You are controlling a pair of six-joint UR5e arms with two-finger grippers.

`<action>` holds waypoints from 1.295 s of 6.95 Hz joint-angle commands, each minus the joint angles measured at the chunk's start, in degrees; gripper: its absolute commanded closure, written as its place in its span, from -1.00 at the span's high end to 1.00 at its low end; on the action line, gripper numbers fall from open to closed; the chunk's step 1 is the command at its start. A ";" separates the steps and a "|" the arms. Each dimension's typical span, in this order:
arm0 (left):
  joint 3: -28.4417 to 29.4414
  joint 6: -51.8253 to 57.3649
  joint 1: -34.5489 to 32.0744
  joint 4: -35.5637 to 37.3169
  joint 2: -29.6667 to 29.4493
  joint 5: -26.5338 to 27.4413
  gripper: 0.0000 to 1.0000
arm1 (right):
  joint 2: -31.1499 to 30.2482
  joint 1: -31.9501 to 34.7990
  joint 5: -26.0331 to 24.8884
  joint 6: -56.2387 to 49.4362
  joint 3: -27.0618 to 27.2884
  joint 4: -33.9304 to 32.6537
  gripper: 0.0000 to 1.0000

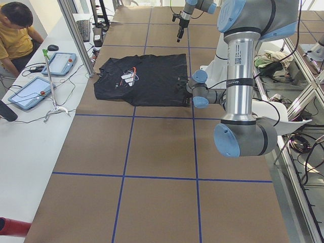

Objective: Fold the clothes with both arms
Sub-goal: 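Move both grippers down to the shirt hem corners nearest the robot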

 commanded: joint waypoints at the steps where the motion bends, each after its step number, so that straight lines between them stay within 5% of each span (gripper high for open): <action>1: 0.34 -0.09 1.32 0.14 0.09 -0.10 0.56 | 0.07 0.00 0.00 0.00 0.24 0.01 1.00; 5: 1.22 -0.27 1.76 0.23 0.09 -0.54 0.18 | 0.07 0.00 0.00 0.00 0.33 0.01 1.00; 9: 1.13 -2.12 2.73 0.23 0.53 -0.46 -0.95 | 0.07 0.00 0.00 0.00 0.33 0.01 1.00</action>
